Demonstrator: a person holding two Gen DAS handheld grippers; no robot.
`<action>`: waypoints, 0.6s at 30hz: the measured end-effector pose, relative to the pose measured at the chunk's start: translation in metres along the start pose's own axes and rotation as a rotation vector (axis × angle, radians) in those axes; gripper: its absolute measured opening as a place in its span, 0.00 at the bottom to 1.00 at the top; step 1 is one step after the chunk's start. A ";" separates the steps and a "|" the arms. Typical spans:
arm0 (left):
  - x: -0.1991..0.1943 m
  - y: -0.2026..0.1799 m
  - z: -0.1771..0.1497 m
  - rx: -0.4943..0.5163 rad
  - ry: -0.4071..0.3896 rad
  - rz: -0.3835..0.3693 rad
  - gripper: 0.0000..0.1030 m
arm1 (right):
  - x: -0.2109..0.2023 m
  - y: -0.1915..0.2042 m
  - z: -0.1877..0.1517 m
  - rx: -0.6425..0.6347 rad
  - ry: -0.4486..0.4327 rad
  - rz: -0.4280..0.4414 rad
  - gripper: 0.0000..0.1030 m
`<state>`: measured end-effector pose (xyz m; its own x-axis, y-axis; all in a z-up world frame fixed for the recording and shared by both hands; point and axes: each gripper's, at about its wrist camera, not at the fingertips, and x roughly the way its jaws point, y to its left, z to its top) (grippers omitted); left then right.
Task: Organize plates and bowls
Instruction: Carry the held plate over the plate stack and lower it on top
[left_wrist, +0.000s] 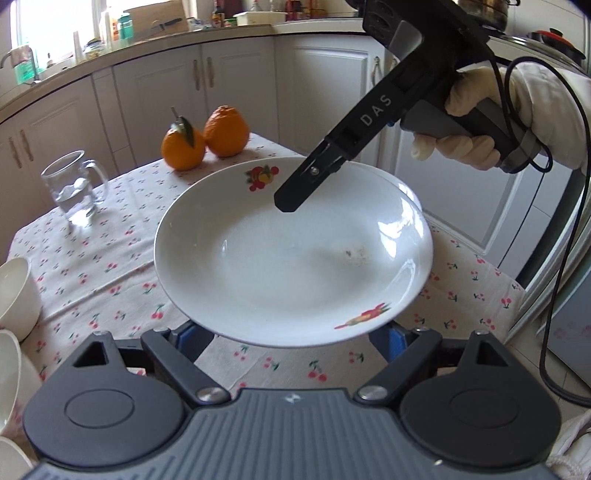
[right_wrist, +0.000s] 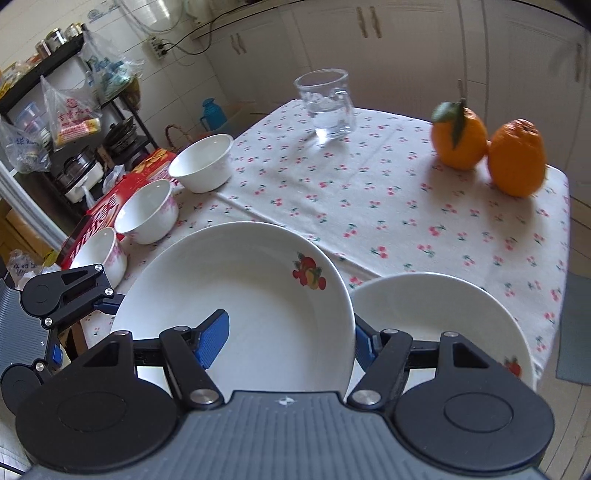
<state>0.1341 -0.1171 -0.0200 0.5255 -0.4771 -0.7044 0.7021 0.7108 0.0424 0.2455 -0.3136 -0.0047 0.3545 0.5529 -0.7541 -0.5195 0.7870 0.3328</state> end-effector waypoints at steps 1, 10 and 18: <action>0.004 -0.001 0.002 0.008 0.000 -0.008 0.87 | -0.003 -0.004 -0.003 0.009 -0.005 -0.005 0.72; 0.035 -0.008 0.023 0.047 0.008 -0.061 0.87 | -0.018 -0.040 -0.015 0.073 -0.031 -0.054 0.72; 0.052 -0.006 0.033 0.055 0.021 -0.085 0.87 | -0.019 -0.066 -0.022 0.119 -0.046 -0.065 0.72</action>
<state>0.1734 -0.1631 -0.0337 0.4530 -0.5234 -0.7217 0.7693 0.6386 0.0198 0.2557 -0.3821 -0.0246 0.4209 0.5091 -0.7508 -0.3989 0.8472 0.3508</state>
